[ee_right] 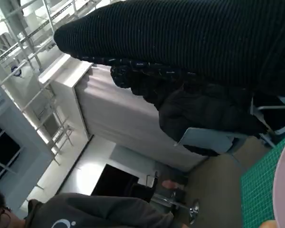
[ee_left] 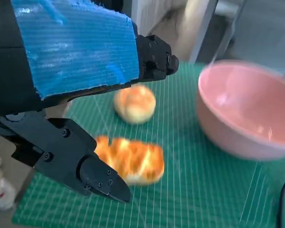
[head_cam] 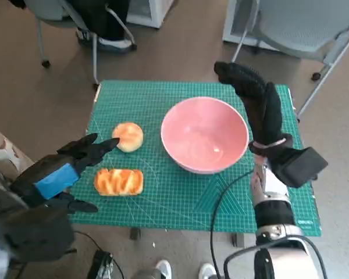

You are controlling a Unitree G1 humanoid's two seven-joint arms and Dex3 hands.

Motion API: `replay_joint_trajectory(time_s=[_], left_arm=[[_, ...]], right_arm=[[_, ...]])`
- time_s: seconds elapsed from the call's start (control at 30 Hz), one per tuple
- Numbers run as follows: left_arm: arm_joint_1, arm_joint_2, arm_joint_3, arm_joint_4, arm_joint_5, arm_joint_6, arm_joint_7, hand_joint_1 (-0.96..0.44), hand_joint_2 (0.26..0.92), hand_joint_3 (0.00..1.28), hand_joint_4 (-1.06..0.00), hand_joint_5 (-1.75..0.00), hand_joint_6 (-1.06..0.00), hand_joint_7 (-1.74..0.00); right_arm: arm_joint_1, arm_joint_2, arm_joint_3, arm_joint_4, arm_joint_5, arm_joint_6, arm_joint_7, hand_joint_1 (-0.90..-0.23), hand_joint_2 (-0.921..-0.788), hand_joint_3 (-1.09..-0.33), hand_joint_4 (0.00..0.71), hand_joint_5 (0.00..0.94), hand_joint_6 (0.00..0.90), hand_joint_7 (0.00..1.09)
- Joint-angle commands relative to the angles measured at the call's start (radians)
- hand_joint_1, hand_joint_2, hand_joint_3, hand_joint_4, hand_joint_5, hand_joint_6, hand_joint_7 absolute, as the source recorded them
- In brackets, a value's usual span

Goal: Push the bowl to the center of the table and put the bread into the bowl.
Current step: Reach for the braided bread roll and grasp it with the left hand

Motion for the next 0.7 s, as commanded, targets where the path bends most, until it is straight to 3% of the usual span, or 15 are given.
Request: replay_joint_trajectory(time_s=[0.03, 0.7], left_arm=[[-0.033, -0.005, -0.083, 0.044, 0.048, 0.003, 0.015, -0.21, 0.667, 0.01, -0.04, -0.01, -0.21, -0.03], [-0.151, -0.072, -0.267, 0.181, 0.161, 0.038, 0.031, -0.16, 0.672, 0.01, -0.1, -0.01, -0.25, -0.01]], right_arm=[[0.018, 0.004, -0.004, 0.017, 0.013, 0.014, 0.019, -0.686, -0.921, -0.816, 0.193, 0.004, 0.208, 0.14], [0.025, -0.014, -0.017, 0.011, 0.017, 0.012, 0.029, -0.67, -0.921, -0.825, 0.192, 0.002, 0.197, 0.16]])
